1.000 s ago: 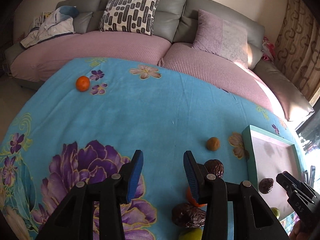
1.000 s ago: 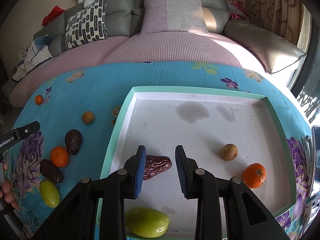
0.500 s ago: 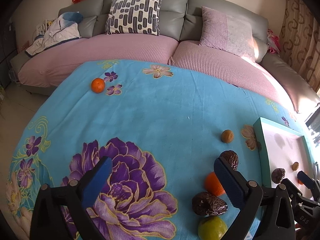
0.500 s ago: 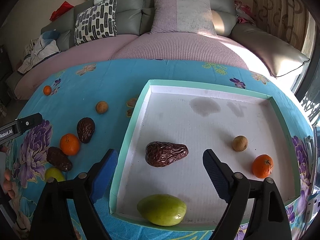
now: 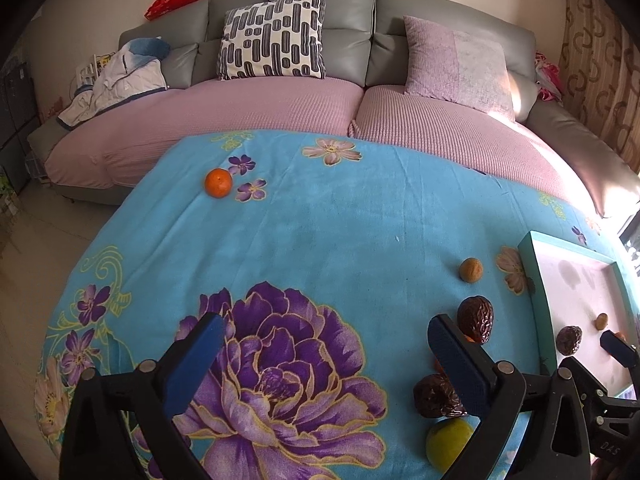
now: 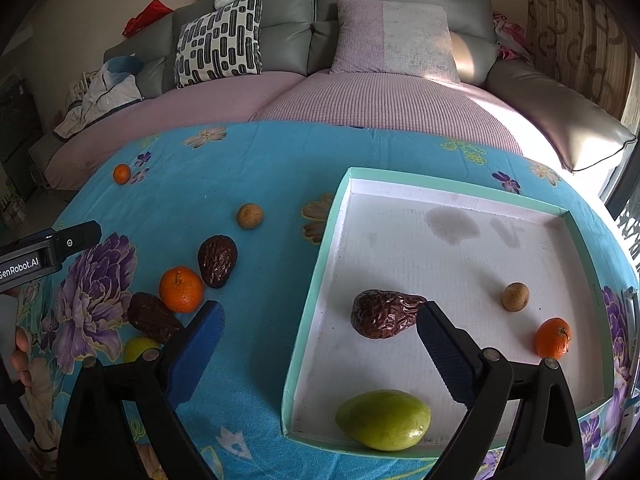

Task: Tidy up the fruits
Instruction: 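Reach the right gripper to the mandarin and close on it, then lift the mandarin with the right gripper while the left gripper grasps a red date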

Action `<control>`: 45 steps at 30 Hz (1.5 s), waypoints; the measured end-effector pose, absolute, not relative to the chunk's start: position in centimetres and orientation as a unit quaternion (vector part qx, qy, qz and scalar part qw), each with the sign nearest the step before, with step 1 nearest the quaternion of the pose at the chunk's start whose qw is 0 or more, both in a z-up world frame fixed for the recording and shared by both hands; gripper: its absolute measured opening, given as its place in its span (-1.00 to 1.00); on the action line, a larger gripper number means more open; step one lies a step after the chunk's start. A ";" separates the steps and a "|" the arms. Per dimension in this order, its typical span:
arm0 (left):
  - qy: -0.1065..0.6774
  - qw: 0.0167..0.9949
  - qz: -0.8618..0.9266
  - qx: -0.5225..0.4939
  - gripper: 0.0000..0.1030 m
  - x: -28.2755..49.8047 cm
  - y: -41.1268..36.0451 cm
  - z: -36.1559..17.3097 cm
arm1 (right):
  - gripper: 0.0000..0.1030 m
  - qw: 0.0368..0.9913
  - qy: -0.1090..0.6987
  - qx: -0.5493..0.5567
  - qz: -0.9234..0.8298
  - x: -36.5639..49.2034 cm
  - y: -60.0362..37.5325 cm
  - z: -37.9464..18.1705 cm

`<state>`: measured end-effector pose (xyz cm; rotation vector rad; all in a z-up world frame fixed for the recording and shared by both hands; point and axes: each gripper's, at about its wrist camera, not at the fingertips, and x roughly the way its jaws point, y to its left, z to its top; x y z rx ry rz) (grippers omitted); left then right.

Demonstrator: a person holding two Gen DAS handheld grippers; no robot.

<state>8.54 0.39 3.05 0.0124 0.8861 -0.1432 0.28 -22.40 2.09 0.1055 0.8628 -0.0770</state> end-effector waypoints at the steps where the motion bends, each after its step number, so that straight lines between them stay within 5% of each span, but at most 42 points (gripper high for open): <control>1: 0.429 0.901 -0.068 0.006 1.00 8.6 0.6 3.1 | 0.88 0.906 0.418 0.054 -0.033 0.4 -22.1 2.1; 19: 0.441 0.896 -0.041 -0.030 1.00 9.3 4.3 2.6 | 0.86 0.888 0.443 0.115 0.035 4.3 -16.6 -0.2; 27: 0.447 0.893 -0.045 -0.034 1.00 9.6 4.5 2.0 | 0.34 0.874 0.464 0.138 0.041 5.7 -15.3 -1.6; 31: 0.451 0.890 -0.046 -0.035 1.00 9.8 4.5 1.7 | 0.23 0.869 0.468 0.152 0.044 6.3 -14.9 -2.2; 36: 0.453 0.890 -0.049 -0.034 1.00 9.8 4.4 1.5 | -0.21 0.865 0.469 0.170 0.046 6.5 -14.9 -2.5; 45: 0.464 0.881 -0.068 -0.064 1.00 9.8 4.4 1.3 | -0.22 0.867 0.462 0.182 0.046 5.5 -16.1 -1.3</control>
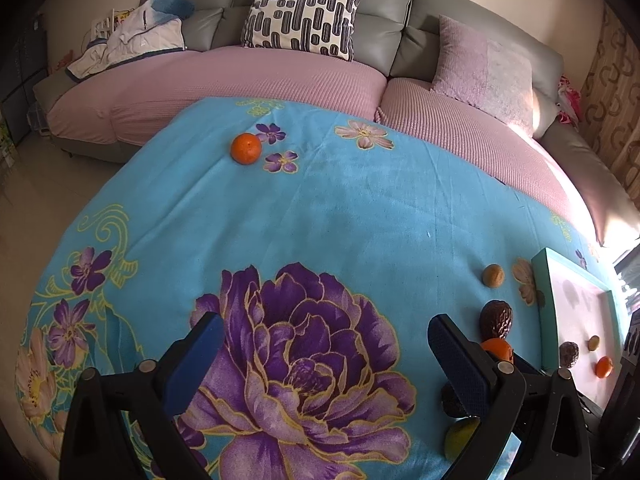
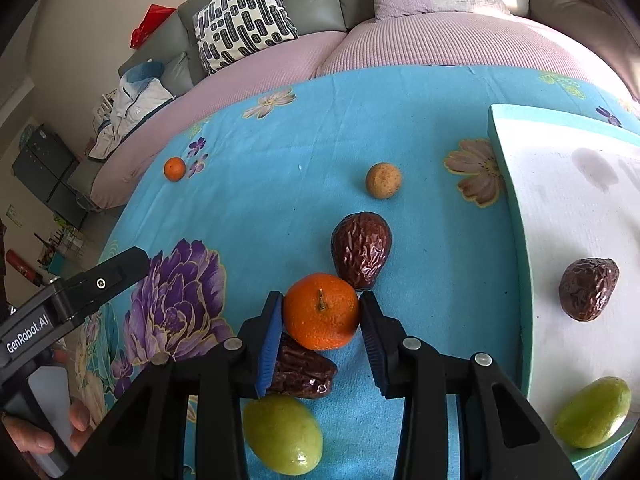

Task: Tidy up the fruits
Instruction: 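Lift the mandarin with the right gripper while the left gripper grasps a red date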

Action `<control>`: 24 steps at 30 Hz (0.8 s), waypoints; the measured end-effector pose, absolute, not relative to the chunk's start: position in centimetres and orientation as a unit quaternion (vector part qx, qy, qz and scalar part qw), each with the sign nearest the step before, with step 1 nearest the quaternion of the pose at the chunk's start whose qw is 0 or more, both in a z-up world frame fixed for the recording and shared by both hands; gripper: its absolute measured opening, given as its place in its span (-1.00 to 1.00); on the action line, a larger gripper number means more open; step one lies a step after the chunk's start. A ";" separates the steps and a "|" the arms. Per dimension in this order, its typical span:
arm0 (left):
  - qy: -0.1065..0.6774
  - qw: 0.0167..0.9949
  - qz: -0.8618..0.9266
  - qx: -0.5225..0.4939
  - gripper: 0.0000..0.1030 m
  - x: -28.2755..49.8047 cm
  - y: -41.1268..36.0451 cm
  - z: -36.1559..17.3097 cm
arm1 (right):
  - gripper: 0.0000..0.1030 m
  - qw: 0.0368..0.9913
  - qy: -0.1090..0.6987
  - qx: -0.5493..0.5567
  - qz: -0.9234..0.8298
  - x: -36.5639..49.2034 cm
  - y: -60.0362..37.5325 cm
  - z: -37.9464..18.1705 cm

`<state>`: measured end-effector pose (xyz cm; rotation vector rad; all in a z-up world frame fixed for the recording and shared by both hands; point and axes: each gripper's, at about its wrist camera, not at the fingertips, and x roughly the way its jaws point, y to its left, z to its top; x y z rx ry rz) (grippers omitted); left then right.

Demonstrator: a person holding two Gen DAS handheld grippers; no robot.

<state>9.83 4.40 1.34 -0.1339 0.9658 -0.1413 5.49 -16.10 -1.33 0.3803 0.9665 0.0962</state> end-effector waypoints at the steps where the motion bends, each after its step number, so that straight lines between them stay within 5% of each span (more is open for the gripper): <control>1: 0.466 0.880 -0.071 -0.067 1.00 9.8 4.3 1.3 | -0.22 0.869 0.458 0.183 0.043 5.3 -16.4 -1.0; 24: 0.510 0.835 -0.206 0.013 0.93 7.3 -5.9 -0.6 | -0.22 0.899 0.405 0.157 -0.057 -0.3 -25.7 3.0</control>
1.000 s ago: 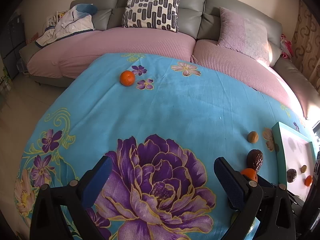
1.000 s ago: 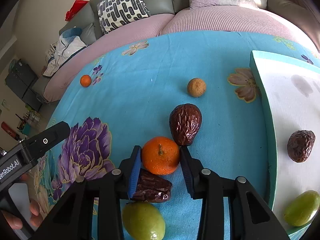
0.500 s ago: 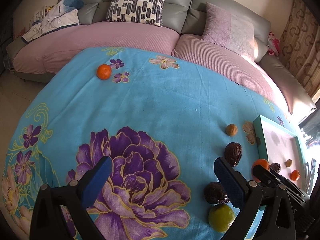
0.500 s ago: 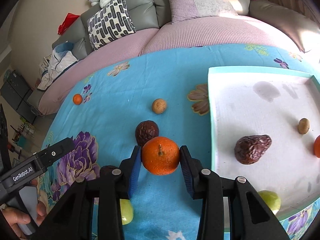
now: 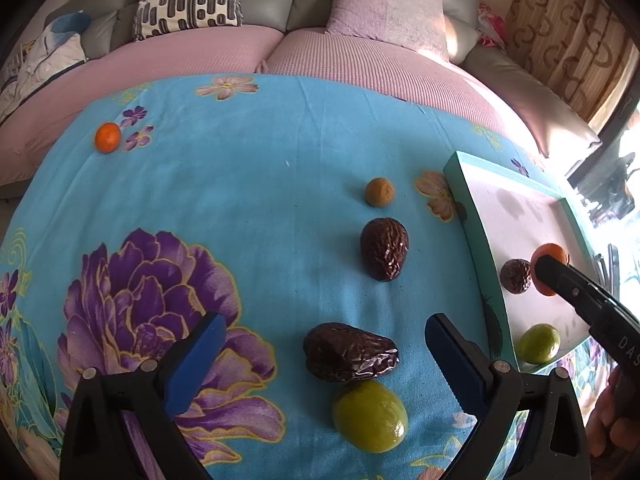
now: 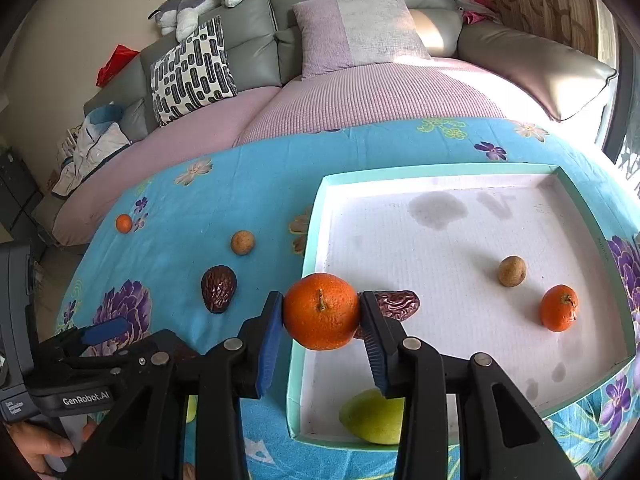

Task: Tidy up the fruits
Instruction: 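Lift the mandarin with the right gripper while the left gripper grasps a red date, then carry the mandarin into the tray and release while the left gripper carries the date there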

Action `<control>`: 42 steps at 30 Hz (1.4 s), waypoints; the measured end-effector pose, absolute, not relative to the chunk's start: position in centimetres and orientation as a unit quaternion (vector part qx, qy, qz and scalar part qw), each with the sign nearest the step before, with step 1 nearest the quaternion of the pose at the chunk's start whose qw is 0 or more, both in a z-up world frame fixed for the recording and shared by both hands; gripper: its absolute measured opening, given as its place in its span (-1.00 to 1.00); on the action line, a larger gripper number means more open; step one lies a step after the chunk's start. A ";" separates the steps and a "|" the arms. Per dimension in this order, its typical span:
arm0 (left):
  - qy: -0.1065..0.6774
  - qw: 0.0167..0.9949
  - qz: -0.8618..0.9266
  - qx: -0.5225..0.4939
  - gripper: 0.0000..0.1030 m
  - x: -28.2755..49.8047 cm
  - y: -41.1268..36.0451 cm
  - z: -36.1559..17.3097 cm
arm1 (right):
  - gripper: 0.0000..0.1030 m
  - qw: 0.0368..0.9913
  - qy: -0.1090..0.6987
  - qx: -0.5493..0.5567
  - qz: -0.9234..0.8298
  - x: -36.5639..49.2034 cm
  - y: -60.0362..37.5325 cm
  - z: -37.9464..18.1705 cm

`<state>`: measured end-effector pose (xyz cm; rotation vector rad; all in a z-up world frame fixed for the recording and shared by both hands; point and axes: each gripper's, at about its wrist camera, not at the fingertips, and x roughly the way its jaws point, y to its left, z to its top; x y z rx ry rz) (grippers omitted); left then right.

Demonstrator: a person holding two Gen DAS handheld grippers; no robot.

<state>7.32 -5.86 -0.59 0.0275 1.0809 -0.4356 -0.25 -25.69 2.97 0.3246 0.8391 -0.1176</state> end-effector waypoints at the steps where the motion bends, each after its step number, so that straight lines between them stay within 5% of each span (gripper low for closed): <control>1: 0.514 0.831 -0.211 0.019 0.92 7.2 -6.3 -0.8 | -0.22 0.899 0.405 0.158 -0.058 -0.4 -25.9 3.1; 7: 0.525 0.818 -0.232 0.051 0.84 6.6 -8.3 -1.7 | -0.22 0.902 0.399 0.157 -0.060 -0.8 -26.3 3.6; 16: 0.535 0.814 -0.211 0.081 0.17 6.6 -8.4 -2.8 | -0.22 0.901 0.397 0.162 -0.063 -1.2 -26.6 3.7; 29: 0.472 0.853 -0.223 0.030 0.17 5.9 -7.6 1.3 | -0.22 0.894 0.402 0.176 -0.094 -1.7 -29.0 3.6; 42: 0.404 0.848 -0.335 0.073 0.17 2.8 -16.2 3.3 | -0.22 0.866 0.379 0.224 -0.238 -7.1 -39.7 4.3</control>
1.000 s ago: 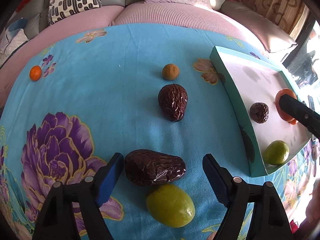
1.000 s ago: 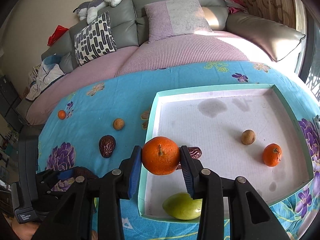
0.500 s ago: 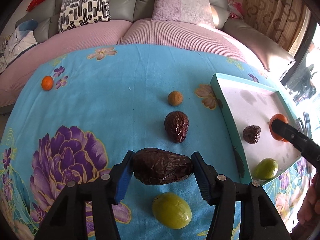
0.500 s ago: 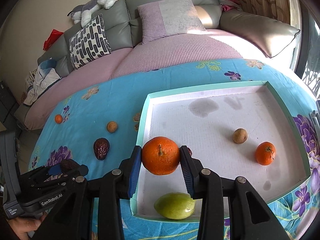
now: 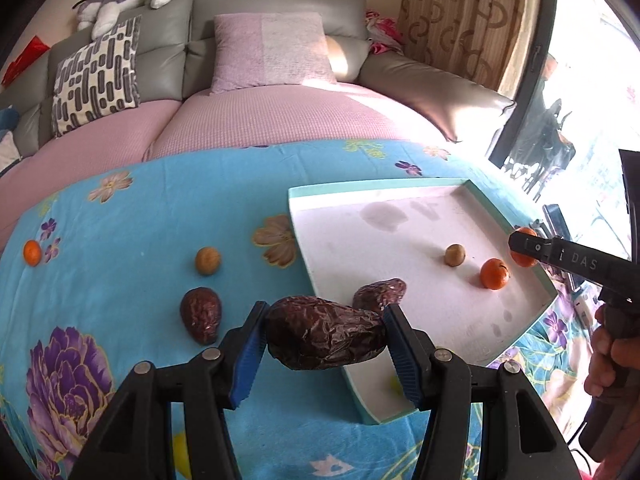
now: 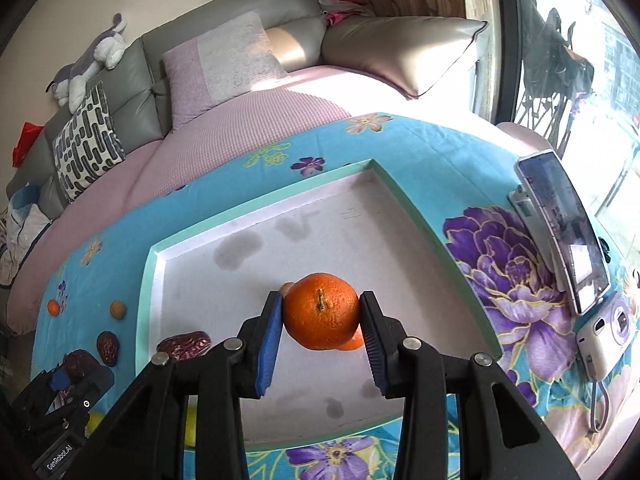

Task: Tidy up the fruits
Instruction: 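Carry the mandarin into the tray and release while the left gripper carries the date there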

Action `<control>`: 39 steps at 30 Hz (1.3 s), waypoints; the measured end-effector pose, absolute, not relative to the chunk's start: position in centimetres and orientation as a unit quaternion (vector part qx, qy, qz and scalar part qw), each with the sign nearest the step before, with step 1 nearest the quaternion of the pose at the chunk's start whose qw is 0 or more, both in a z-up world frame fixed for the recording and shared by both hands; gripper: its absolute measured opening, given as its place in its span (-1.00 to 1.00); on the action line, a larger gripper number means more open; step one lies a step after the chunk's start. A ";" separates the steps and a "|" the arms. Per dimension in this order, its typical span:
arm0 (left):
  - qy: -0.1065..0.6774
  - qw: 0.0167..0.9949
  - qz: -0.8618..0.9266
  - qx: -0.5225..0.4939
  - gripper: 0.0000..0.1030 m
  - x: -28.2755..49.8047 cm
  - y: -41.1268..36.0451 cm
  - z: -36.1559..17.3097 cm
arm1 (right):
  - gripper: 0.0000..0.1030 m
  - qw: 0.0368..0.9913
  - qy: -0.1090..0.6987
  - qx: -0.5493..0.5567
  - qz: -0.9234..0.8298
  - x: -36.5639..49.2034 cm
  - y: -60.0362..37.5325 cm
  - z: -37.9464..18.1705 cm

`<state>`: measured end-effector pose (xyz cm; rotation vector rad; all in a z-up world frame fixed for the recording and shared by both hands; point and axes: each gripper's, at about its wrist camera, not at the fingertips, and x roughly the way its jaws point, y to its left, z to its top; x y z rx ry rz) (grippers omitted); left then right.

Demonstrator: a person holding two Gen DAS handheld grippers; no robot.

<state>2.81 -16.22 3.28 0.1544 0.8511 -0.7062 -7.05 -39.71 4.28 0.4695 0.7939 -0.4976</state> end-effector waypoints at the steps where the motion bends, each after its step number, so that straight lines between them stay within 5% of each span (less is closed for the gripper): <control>1: 0.401 0.846 -0.342 0.078 0.17 2.5 -16.9 3.2 | -0.22 0.863 0.377 0.227 -0.247 -7.5 -40.4 4.3; 20: 0.447 0.812 -0.360 0.109 0.17 2.2 -21.6 -0.6 | -0.22 0.805 0.471 0.236 -0.272 -7.0 -42.7 -0.5; 39: 0.438 0.814 -0.362 0.122 0.20 1.7 -21.7 0.2 | -0.18 0.810 0.454 0.236 -0.285 -7.5 -42.9 0.5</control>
